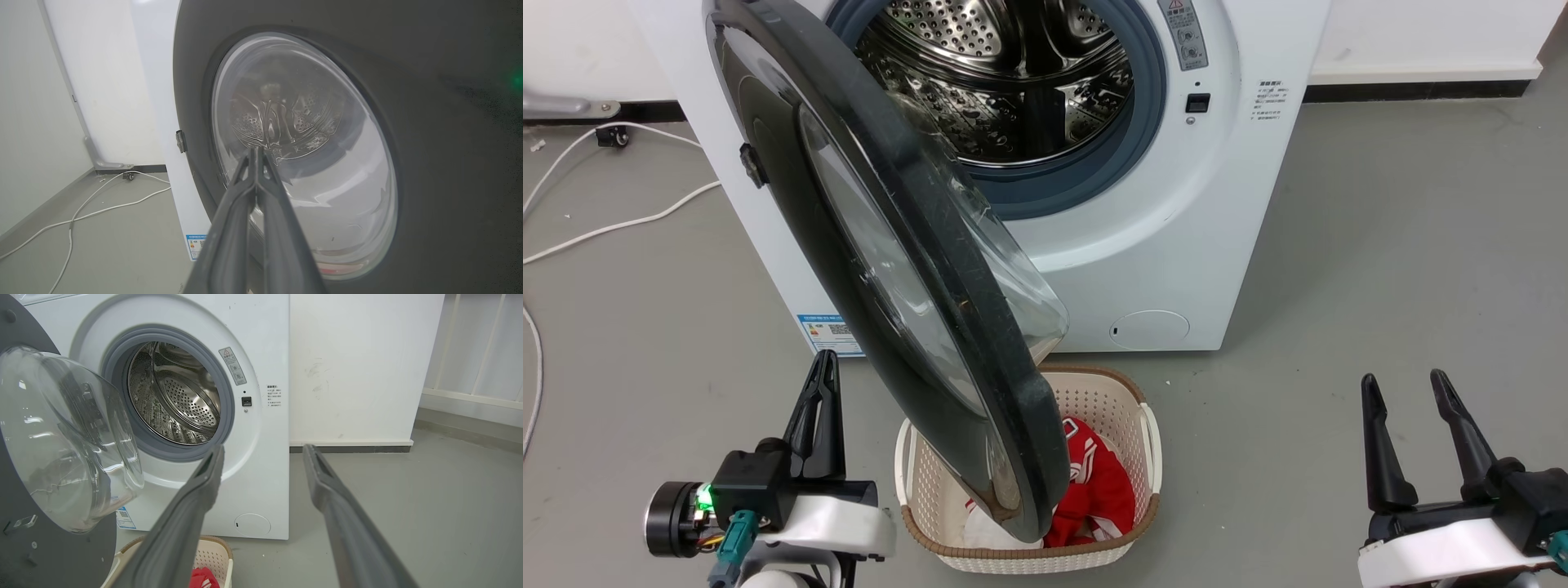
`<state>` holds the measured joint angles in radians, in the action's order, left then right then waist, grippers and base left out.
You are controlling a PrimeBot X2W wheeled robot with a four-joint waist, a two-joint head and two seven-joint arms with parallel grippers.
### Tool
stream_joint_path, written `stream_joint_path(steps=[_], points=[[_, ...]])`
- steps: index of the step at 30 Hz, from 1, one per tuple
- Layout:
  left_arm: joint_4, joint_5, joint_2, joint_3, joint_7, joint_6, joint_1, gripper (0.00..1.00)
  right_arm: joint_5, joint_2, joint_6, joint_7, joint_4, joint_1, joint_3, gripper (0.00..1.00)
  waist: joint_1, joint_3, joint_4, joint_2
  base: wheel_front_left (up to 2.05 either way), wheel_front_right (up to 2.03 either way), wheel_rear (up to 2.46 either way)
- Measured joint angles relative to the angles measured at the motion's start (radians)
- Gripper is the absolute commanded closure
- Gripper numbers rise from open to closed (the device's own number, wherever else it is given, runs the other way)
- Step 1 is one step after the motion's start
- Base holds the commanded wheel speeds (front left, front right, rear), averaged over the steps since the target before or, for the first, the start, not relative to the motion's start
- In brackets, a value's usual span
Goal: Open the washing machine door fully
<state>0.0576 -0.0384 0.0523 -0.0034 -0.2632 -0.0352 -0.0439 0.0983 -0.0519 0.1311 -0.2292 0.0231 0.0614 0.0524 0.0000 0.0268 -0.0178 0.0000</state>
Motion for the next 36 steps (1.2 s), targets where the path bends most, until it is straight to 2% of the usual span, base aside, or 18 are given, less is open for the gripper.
stream_joint_path(steps=[8,16,22,28,32,36], points=[[-0.100,-0.003,0.000,0.010,0.000,0.006,-0.010,1.00,0.008,0.000,0.000,-0.003,-0.007,-0.002,0.000,0.00,0.0000,0.000,0.002,0.0000,0.00,0.00,0.00],[-0.348,-0.009,-0.001,0.030,0.000,0.028,-0.061,1.00,0.018,0.000,0.000,-0.004,-0.020,-0.004,0.004,0.00,0.0000,0.000,0.008,0.0000,0.00,0.00,0.00],[-0.527,0.015,-0.001,-0.001,0.000,0.030,-0.090,1.00,0.021,0.000,0.000,-0.003,-0.025,-0.015,0.004,0.00,0.0000,0.001,0.004,0.0000,0.00,0.00,0.00],[-0.608,0.008,-0.001,-0.122,0.000,0.001,-0.103,1.00,0.038,0.000,0.000,-0.003,-0.030,-0.016,0.001,0.00,0.0000,-0.001,-0.001,0.0000,0.00,0.00,0.00],[-0.601,-0.021,-0.002,-0.244,0.003,-0.030,-0.086,1.00,0.039,0.000,0.000,-0.003,-0.033,-0.018,0.002,0.00,0.0000,-0.001,-0.002,0.0000,0.00,0.00,0.00],[-0.569,-0.056,-0.002,-0.377,0.050,-0.054,-0.057,1.00,0.039,0.000,0.000,-0.002,-0.037,-0.020,0.004,0.00,0.0000,-0.002,0.001,0.0000,0.00,0.00,0.00]])
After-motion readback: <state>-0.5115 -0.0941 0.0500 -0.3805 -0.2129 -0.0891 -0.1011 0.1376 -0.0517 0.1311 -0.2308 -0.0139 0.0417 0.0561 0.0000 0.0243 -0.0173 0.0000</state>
